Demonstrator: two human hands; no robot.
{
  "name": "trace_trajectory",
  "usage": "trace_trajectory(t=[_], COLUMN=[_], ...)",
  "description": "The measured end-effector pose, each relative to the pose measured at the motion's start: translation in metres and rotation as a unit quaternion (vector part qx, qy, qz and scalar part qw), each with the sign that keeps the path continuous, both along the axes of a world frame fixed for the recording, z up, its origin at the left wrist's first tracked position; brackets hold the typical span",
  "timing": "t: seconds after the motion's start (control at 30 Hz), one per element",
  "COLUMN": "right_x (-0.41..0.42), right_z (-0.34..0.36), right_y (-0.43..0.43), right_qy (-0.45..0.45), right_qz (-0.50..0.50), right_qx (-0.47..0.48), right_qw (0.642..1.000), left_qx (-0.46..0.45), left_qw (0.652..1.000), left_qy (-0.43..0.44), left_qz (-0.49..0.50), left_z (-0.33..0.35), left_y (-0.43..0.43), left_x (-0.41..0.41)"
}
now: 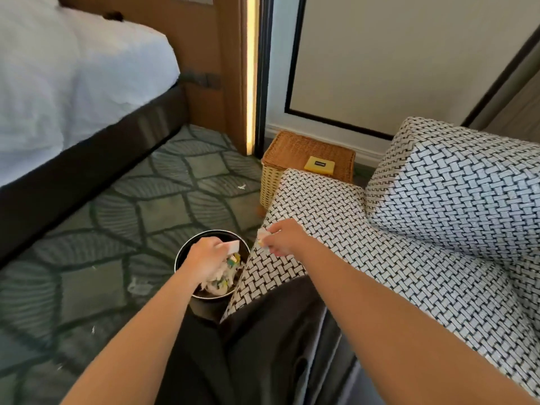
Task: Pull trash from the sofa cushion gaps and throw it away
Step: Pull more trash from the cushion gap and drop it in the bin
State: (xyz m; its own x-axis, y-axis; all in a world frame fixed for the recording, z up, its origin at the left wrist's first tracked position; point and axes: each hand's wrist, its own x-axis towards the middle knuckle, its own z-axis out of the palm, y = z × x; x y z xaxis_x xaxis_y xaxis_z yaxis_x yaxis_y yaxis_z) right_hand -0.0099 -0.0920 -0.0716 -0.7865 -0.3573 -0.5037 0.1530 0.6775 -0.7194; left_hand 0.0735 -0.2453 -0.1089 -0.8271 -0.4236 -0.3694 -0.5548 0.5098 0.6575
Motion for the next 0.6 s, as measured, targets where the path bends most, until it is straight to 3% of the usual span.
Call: trace_trajectory(t=[0.13,0.37,0.6], right_x=[-0.002,-0.012,-0.027], right_z=[-0.024,-0.034,-0.034], right_y=[-0.045,-0.08,-0.041], right_qy=[-0.03,-0.097,-0.032], right_qz=[-0.004,-0.006,0.024], right_qx=[0.003,-0.025,0.032], right_qw=[1.0,0.995,0.999], left_qx=[-0.019,0.052,0.05], left_qw=[0.997,0.992,0.996], left_qy=[-0.002,-0.009,-0.019], left_qz=[0.069,0.112,0.077], left_z=[-0.025,-0.049,-0.046], left_y=[-0.033,-0.055,-0.049], left_x=[0.003,-0.01,-0.011])
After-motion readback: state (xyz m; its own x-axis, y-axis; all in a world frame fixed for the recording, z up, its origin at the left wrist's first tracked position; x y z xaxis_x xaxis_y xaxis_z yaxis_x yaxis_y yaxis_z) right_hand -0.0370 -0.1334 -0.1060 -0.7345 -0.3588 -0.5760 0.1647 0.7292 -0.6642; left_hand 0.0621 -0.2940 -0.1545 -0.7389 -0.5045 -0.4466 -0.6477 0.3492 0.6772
